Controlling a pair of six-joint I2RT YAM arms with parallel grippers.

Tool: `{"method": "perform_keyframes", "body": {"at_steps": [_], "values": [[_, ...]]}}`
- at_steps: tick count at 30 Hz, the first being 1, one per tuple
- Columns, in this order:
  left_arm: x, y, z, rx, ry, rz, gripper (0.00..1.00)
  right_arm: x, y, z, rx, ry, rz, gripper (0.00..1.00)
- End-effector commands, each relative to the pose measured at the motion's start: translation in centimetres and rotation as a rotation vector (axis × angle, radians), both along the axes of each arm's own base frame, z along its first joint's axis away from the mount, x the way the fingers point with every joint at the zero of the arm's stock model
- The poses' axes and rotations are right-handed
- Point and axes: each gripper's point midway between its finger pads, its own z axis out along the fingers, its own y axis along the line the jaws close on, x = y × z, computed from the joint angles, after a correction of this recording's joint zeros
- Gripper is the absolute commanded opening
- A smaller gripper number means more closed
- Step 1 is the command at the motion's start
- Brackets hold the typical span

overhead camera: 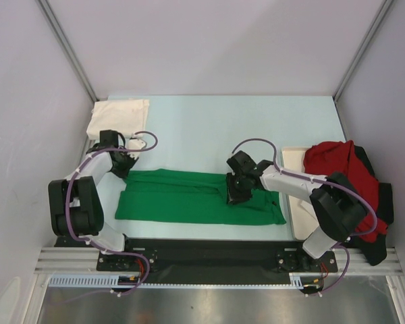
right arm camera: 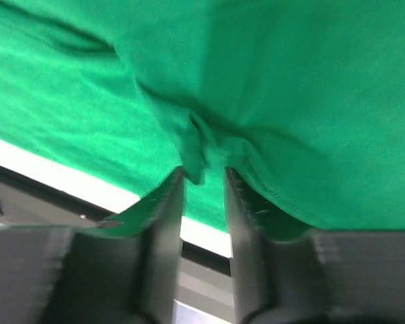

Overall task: Fold and stack the t-shirts
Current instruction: Fold the tshirt

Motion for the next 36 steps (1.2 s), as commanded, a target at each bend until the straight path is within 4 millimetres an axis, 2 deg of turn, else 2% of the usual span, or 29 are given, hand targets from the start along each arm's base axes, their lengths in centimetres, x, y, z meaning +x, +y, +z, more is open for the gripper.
{"method": "perform_keyframes", "body": {"at_steps": [1,5,7,9,13,14,16,17,20,22,23,30,33,36], "values": [[0.6,0.5,0.8,0.033,-0.043,-0.017,0.01,-0.9,1.2,1.6,0.076,-0.001,0.023,0.4],[0.7,0.6,0.9,0.036,-0.046,-0.016,0.02,-3.0,2.5,2.6,0.136,0.03,0.128,0.42],[0.6,0.7,1.0,0.043,-0.045,-0.018,0.05,-3.6,2.6,3.1,0.127,0.02,0.161,0.43],[0.4,0.7,1.3,0.048,-0.049,-0.027,0.06,-3.2,1.8,4.2,0.116,-0.016,0.156,0.42],[0.0,-0.1,2.3,0.02,-0.076,-0.059,0.07,0.6,-1.8,5.7,0.058,-0.1,-0.019,0.39],[-0.3,-0.3,2.3,0.013,-0.077,-0.066,0.08,2.4,-4.5,5.3,-0.002,-0.113,-0.121,0.38],[-0.3,-0.4,2.7,0.016,-0.099,-0.073,0.08,3.3,-7.3,4.6,-0.054,-0.108,-0.218,0.38],[-0.4,-0.4,2.5,0.018,-0.098,-0.073,0.09,4.0,-9.7,4.1,-0.104,-0.109,-0.294,0.38],[-0.5,-0.2,2.3,0.026,-0.095,-0.067,0.09,3.2,-12.4,3.3,-0.152,-0.105,-0.366,0.37],[-0.5,-0.3,2.2,0.02,-0.091,-0.062,0.09,2.6,-12.8,3.3,-0.129,-0.104,-0.395,0.37],[-0.5,-0.4,2.1,0.01,-0.087,-0.061,0.1,1.6,-12.9,2.3,-0.126,-0.074,-0.396,0.37],[-0.5,-0.5,2.4,0.009,-0.089,-0.063,0.1,-1.4,-12.0,0.1,-0.033,0.031,-0.432,0.34],[-0.6,-0.4,2.2,0.016,-0.085,-0.063,0.1,-1.8,-11.6,-0.2,-0.003,0.042,-0.436,0.35],[-0.7,-0.5,2.1,0.011,-0.078,-0.061,0.1,-1.4,-10.7,-0.4,0.033,0.056,-0.428,0.35]]}}
